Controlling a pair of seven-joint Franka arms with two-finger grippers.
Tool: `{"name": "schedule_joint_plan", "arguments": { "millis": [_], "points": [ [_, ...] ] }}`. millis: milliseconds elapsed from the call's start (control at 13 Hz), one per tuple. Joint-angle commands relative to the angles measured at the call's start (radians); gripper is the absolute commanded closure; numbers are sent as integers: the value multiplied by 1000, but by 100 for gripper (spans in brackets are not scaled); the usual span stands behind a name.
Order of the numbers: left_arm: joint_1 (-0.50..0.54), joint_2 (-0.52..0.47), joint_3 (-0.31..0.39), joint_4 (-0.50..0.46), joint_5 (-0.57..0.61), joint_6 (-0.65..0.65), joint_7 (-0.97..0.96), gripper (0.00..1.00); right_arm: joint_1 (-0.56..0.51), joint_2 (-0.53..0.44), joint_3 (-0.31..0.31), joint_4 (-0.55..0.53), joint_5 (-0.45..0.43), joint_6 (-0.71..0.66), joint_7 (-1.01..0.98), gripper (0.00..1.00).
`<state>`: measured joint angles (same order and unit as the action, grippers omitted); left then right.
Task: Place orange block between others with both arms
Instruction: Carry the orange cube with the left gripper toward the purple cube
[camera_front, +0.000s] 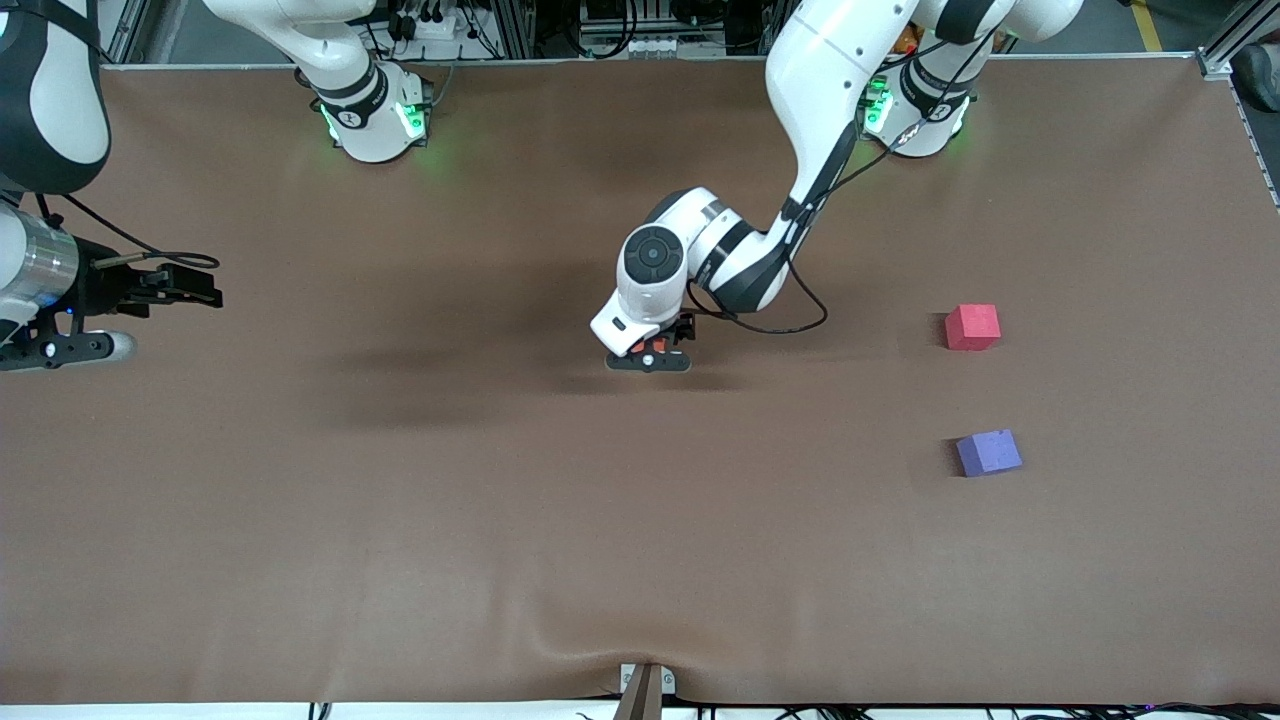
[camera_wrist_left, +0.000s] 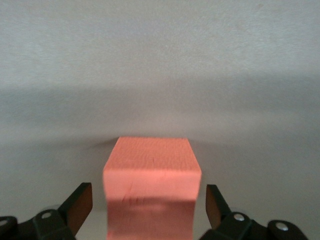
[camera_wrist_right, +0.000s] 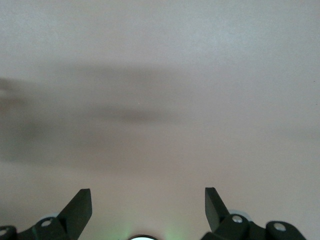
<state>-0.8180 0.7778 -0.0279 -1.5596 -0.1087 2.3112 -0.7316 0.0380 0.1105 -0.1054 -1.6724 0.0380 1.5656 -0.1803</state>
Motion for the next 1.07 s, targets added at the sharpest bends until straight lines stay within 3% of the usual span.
{"name": "schedule_joint_plan", "arguments": {
  "millis": [0, 153, 307, 537, 613, 767, 997],
  "points": [
    [-10, 12, 10, 6, -17, 28, -3, 1, -20, -29, 13, -18, -21, 7, -11, 0],
    [-9, 9, 10, 4, -19, 27, -9, 27, -27, -34, 13, -6, -21, -4, -22, 0],
    [-9, 3, 10, 1, -19, 17, -9, 38, -27, -37, 15, 49, -21, -65, -24, 0],
    [-7, -9, 11, 4, -20, -33, -9, 84, -15, -37, 24, 157, -21, -170, -22, 0],
    [-3, -11, 11, 4, -20, -41, -12, 94, -7, -37, 23, 158, -21, -170, -22, 0],
    [14, -53, 22, 4, -20, -74, -47, 100, -7, -37, 23, 161, -21, -168, -22, 0],
    [127, -179, 25, 3, -8, -195, -45, 100, 5, -37, 23, 197, -23, -171, -18, 0]
  ]
}}
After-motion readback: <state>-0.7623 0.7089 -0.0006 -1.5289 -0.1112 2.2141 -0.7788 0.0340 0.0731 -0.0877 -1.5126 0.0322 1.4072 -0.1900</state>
